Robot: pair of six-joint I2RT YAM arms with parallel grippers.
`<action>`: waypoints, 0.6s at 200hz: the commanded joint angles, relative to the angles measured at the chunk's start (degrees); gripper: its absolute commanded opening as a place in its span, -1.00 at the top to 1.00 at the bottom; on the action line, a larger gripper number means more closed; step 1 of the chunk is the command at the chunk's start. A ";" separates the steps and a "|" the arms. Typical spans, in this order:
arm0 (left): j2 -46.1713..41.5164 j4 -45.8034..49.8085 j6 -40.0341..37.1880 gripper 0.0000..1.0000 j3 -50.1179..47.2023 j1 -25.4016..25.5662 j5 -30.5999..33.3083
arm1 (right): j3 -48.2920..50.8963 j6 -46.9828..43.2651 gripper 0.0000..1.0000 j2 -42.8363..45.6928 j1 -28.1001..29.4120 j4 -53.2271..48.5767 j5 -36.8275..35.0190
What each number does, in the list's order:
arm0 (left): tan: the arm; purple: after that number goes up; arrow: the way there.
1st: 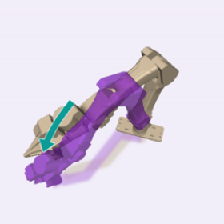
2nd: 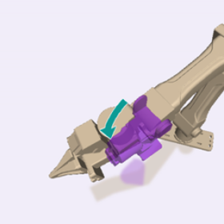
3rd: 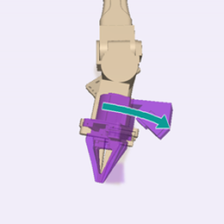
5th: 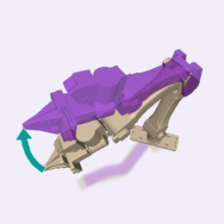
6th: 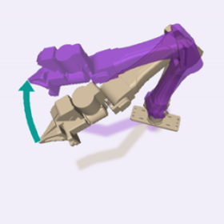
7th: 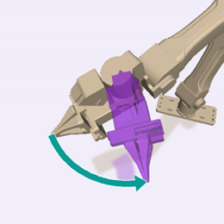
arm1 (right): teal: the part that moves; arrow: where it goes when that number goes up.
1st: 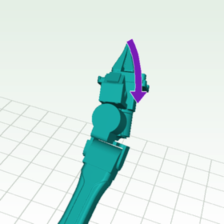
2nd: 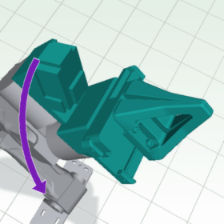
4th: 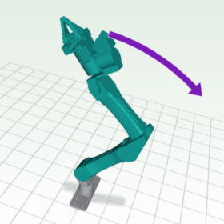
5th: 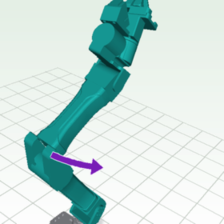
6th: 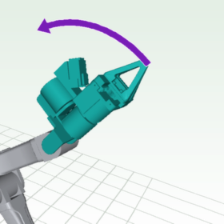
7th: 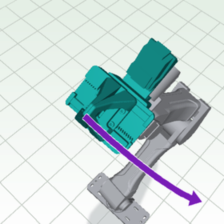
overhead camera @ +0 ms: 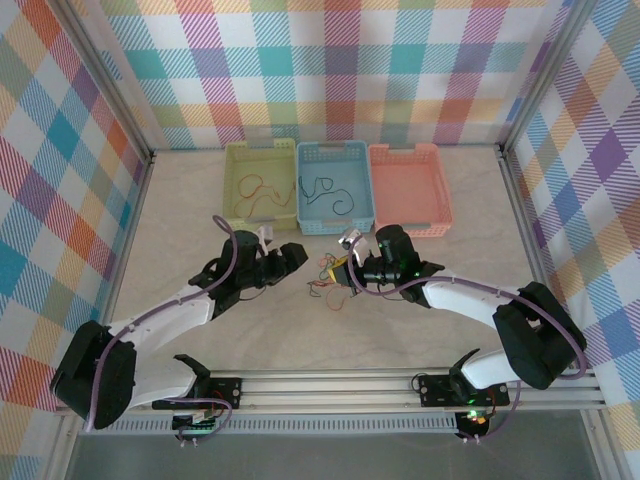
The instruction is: Untangle the cables
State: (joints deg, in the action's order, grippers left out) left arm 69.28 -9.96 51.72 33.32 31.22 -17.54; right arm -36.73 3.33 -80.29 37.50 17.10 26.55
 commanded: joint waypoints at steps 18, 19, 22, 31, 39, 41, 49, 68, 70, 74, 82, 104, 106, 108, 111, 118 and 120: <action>3.41 -6.81 6.12 -0.55 1.88 0.41 -0.21 | 3.36 -5.04 0.93 3.20 -0.23 3.75 4.60; 3.50 -6.86 6.24 -0.55 1.90 0.41 -0.26 | 3.39 -5.20 0.93 3.25 -0.23 3.74 4.63; 3.83 -7.26 6.55 -0.55 1.92 0.37 -0.34 | 3.46 -5.63 0.93 3.34 -0.24 3.54 4.69; 5.18 -9.29 7.88 -0.56 1.85 0.42 -1.07 | 3.47 -6.96 0.93 3.47 -0.23 3.06 4.93; 6.66 -11.15 9.12 -0.57 1.97 0.42 -1.98 | 3.61 -8.07 0.93 3.48 -0.25 2.84 5.23; 6.99 -11.58 9.41 -0.57 2.00 0.42 -2.33 | 3.62 -8.21 0.93 3.48 -0.24 2.87 5.26; 8.75 -13.29 10.48 -0.57 2.26 0.55 -3.34 | 3.80 -8.51 0.93 3.40 -0.23 3.07 5.35; 11.96 -16.54 12.32 -0.58 2.61 1.55 -4.68 | 4.26 -11.04 0.92 3.21 -0.32 3.69 6.72; 12.21 -16.75 12.41 -0.58 2.64 1.69 -4.69 | 4.33 -11.17 0.91 3.15 -0.25 3.76 6.89; 12.64 -16.92 12.50 -0.58 2.71 2.09 -4.70 | 4.46 -11.36 0.91 3.12 -0.23 4.08 6.98; 13.34 -17.02 12.60 -0.58 3.11 2.81 -4.65 | 4.71 -11.61 0.91 2.97 -0.20 4.52 7.12; 14.26 -17.49 13.34 -0.58 3.33 4.08 -4.24 | 4.87 -12.34 0.91 2.87 -0.26 4.82 8.36; 14.30 -17.58 13.39 -0.58 3.29 4.10 -4.14 | 4.90 -12.37 0.91 2.88 -0.24 4.86 8.44; 14.31 -17.58 13.46 -0.58 3.32 4.13 -4.10 | 4.91 -12.38 0.92 2.93 -0.23 4.95 8.55; 14.47 -17.61 13.56 -0.58 3.41 4.19 -3.96 | 5.06 -12.39 0.91 2.85 -0.27 5.11 8.66; 14.77 -17.80 13.79 -0.58 3.58 4.20 -3.95 | 5.06 -12.51 0.91 2.86 -0.23 5.21 8.69; 14.91 -17.81 13.83 -0.58 3.66 4.20 -3.98 | 5.08 -12.48 0.91 2.79 -0.23 5.20 8.70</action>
State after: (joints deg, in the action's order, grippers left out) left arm 83.40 -23.75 63.61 34.83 34.85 -20.62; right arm -32.38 -6.52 -77.93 37.50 19.81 32.23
